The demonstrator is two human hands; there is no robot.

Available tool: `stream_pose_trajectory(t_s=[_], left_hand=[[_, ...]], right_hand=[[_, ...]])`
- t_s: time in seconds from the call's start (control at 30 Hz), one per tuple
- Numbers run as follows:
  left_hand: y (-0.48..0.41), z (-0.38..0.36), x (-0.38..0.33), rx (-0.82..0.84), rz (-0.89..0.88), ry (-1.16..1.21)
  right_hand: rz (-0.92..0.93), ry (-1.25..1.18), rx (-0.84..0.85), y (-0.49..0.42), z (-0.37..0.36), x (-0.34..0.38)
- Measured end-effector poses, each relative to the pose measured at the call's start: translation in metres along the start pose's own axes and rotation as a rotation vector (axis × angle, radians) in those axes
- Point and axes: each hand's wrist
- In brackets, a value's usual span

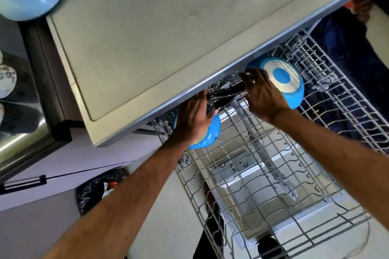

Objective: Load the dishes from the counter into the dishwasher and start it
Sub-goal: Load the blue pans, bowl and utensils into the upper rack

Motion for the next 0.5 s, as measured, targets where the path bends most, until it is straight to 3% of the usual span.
stream_pose_trajectory(t_s=[0.07,0.17,0.33,0.5], left_hand=[[0.015,0.016,-0.012,-0.032,0.021,-0.045],[0.041,0.054,-0.031,-0.050,0.038,-0.054],[0.083,0.134,-0.051,0.056,0.011,0.236],[0.153,0.201,-0.039,0.072,-0.053,0.291]], right_hand=[[-0.122,-0.087,0.007,0.019,0.003,0.018],[-0.140,-0.110,0.091,0.049,0.012,0.057],[-0.183,-0.236,0.081,0.082,0.062,0.140],[-0.235,-0.295,0.061,0.101,0.118,0.216]])
Point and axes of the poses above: each hand's wrist, its own y-axis away from the middle knuckle, its own z-axis out of the back of the hand, x = y × z, and after that the axes turned 7 degrees about -y, right-handed
